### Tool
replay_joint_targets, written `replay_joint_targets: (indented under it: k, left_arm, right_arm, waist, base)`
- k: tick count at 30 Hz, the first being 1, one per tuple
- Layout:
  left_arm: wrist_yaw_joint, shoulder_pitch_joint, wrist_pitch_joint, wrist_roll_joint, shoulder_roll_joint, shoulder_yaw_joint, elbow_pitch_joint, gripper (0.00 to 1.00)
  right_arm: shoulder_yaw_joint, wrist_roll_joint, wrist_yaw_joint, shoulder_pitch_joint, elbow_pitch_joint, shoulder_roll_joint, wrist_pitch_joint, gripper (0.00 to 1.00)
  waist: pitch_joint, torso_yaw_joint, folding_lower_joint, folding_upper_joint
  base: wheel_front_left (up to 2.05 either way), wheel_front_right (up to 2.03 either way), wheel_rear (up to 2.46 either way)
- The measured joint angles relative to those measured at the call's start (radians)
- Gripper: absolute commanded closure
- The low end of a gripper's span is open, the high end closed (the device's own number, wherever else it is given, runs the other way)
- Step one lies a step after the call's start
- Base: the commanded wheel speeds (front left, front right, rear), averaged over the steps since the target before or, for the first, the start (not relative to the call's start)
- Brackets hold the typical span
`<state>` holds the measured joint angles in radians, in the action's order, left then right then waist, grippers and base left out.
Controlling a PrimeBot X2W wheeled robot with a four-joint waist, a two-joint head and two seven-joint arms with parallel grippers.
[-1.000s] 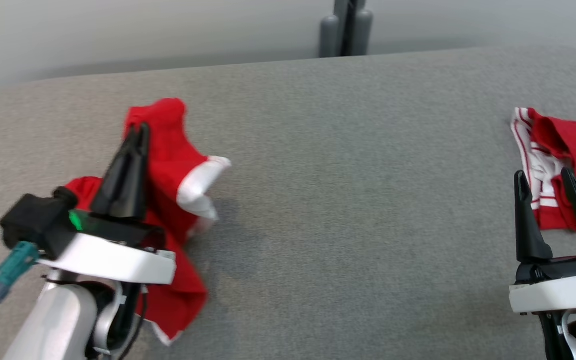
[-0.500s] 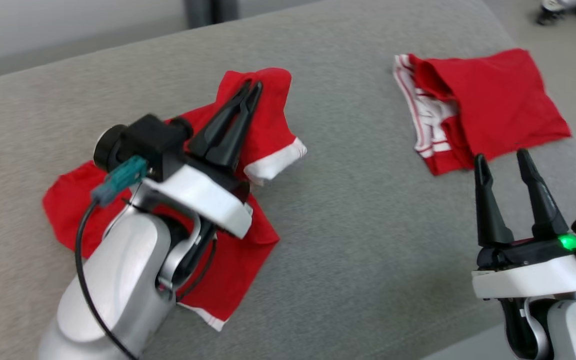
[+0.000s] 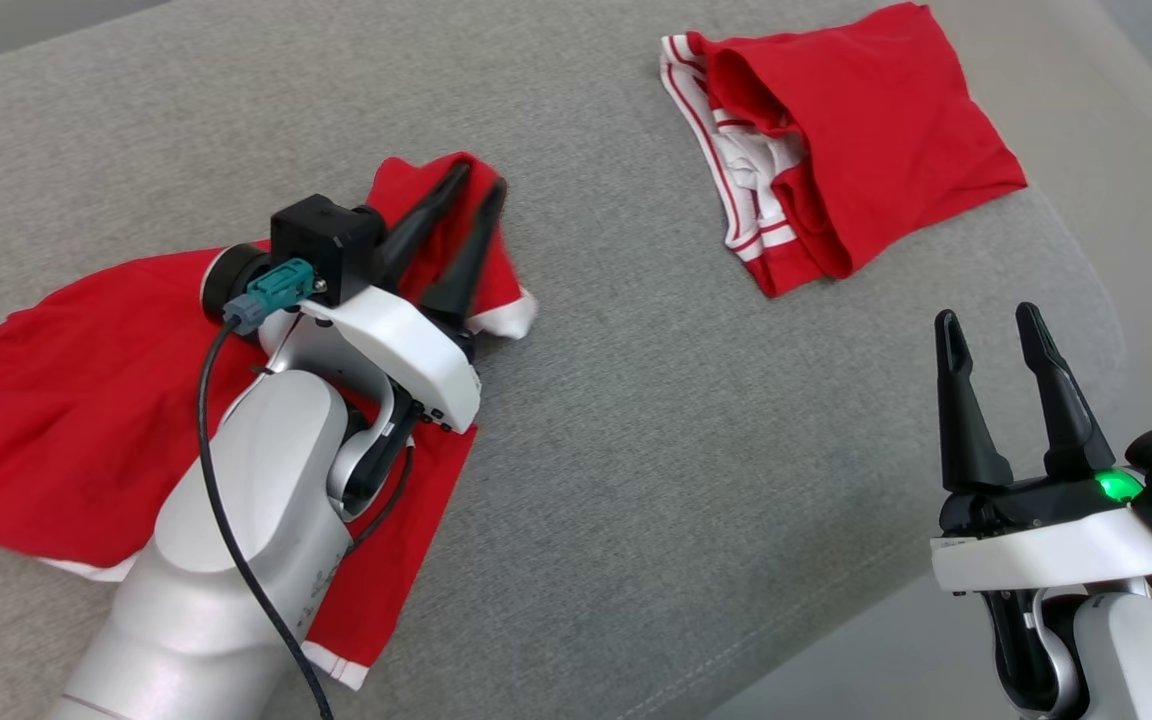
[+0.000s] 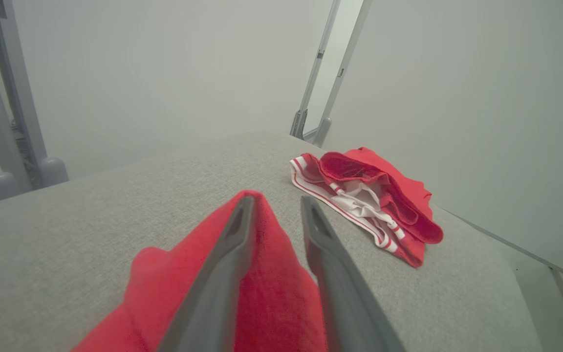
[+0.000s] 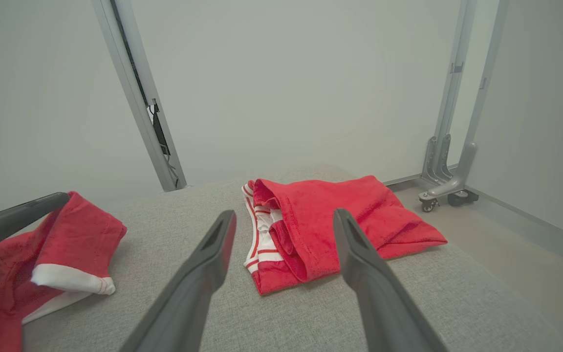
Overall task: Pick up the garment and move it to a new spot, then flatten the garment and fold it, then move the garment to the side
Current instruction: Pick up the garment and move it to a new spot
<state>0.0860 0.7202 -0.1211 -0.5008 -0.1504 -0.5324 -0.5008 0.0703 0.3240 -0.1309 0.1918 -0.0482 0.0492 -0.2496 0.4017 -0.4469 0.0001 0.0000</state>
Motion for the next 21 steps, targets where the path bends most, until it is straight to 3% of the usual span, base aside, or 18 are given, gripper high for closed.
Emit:
replay_joint_targets:
  k: [5,9,15,21]
  left_arm:
    - [0.017,-0.006,-0.072,-0.001,0.002,-0.013,0.011,0.0]
    - [0.0,-0.047,-0.106,-0.004,-0.008,0.011,0.053,0.0]
    - [-0.067,-0.156,-0.135,-0.038,-0.068,0.148,0.167,0.0]
    - [-0.102,-0.274,-0.139,-0.032,-0.132,0.309,0.274,0.0]
  right_arm:
    - [-0.02,-0.028,0.0,0.005,-0.011,-0.001,-0.006,0.0]
    - [-0.032,-0.054,0.0,0.006,-0.015,-0.001,-0.006,0.0]
    - [-0.053,-0.101,0.0,0.002,-0.011,-0.001,0.014,0.0]
    - [-0.06,-0.13,0.0,-0.014,-0.001,-0.002,0.043,0.0]
  waist:
    - [-0.019,0.055,0.0,0.0]
    - [-0.035,0.099,0.0,0.0]
    - [-0.076,0.199,-0.0001,0.0]
    - [-0.127,0.291,-0.0001,0.0]
  base:
    - [0.0,0.0,0.0]
    - [0.0,0.0,0.0]
    - [0.0,0.0,0.0]
    - [0.0,0.0,0.0]
